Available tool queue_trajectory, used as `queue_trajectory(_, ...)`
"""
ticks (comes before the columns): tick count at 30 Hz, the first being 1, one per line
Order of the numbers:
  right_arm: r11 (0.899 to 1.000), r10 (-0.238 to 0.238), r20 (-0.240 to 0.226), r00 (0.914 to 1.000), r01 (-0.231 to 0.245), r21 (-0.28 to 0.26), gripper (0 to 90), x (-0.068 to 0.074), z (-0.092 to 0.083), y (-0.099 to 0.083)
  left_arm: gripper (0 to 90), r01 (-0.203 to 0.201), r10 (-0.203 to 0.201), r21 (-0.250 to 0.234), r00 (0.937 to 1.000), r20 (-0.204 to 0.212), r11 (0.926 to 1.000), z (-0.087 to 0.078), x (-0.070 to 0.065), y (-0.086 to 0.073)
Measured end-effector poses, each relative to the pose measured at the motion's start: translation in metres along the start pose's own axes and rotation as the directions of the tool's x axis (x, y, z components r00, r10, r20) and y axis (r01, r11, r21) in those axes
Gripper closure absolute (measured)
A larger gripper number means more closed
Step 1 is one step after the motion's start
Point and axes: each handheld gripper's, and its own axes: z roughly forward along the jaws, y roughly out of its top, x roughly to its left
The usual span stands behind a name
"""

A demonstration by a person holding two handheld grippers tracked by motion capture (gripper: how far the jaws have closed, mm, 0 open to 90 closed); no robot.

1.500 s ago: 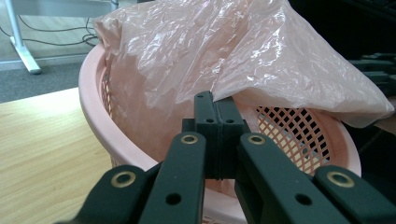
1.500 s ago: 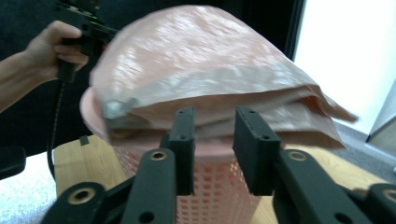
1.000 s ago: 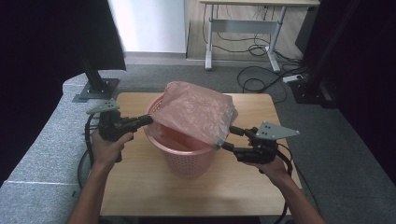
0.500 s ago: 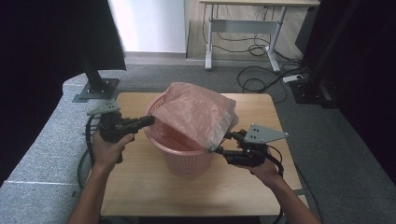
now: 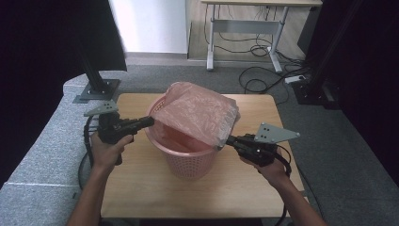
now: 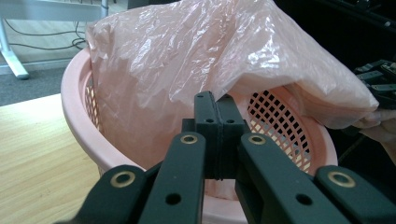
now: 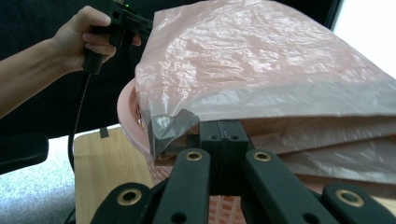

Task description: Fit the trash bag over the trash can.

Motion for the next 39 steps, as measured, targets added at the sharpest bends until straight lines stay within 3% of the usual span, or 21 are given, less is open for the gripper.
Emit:
queue_trajectory(14,1.0,0.026,0.052,0.9983,-0.026,0.005,89.6,-0.018,-0.019,-0.008,89.5,0.007,-0.007,-0.009,0.9999,0.014,0.9999,-0.005,0.003,0.001)
queue_trajectory(16,0.999,0.046,0.055,0.9974,-0.047,0.01,76.0,-0.019,-0.018,-0.011,89.5,0.008,-0.008,-0.006,0.9998,0.018,1.0,-0.005,0.003,0.001)
queue_trajectory(19,0.997,0.079,0.095,0.9924,-0.08,0.01,62.7,-0.023,-0.013,-0.015,89.4,0.014,-0.014,-0.006,0.9996,0.025,0.9999,-0.004,0.004,0.0)
queue_trajectory(21,0.996,0.088,0.097,0.9913,-0.089,0.01,60.7,-0.024,-0.011,-0.015,89.5,0.016,-0.016,-0.004,0.9994,0.031,0.9999,-0.003,0.004,0.0)
queue_trajectory(25,0.993,0.114,0.107,0.9878,-0.117,0.025,47.5,-0.028,-0.001,-0.015,89.4,0.015,-0.015,0.002,0.9991,0.04,0.9999,-0.001,0.003,-0.001)
queue_trajectory(28,0.991,0.12,0.153,0.9809,-0.127,0.036,39.4,-0.029,0.004,-0.015,89.5,0.016,-0.016,0.005,0.9988,0.047,0.9999,-0.001,0.004,-0.002)
queue_trajectory(29,0.989,0.141,0.185,0.9727,-0.148,0.027,35.3,-0.032,0.005,-0.016,89.4,0.019,-0.019,0.003,0.9984,0.053,0.9998,-0.002,0.004,-0.003)
queue_trajectory(35,0.983,0.17,0.213,0.9622,-0.181,0.032,27.0,-0.048,0.011,-0.014,89.4,-0.001,0.001,0.004,0.9974,0.073,1.0,-0.002,0.001,-0.001)
queue_trajectory(39,0.978,0.193,0.204,0.9596,-0.205,0.037,27.7,-0.056,0.017,-0.015,89.4,-0.002,0.001,0.009,0.997,0.078,1.0,-0.001,0.0,0.0)
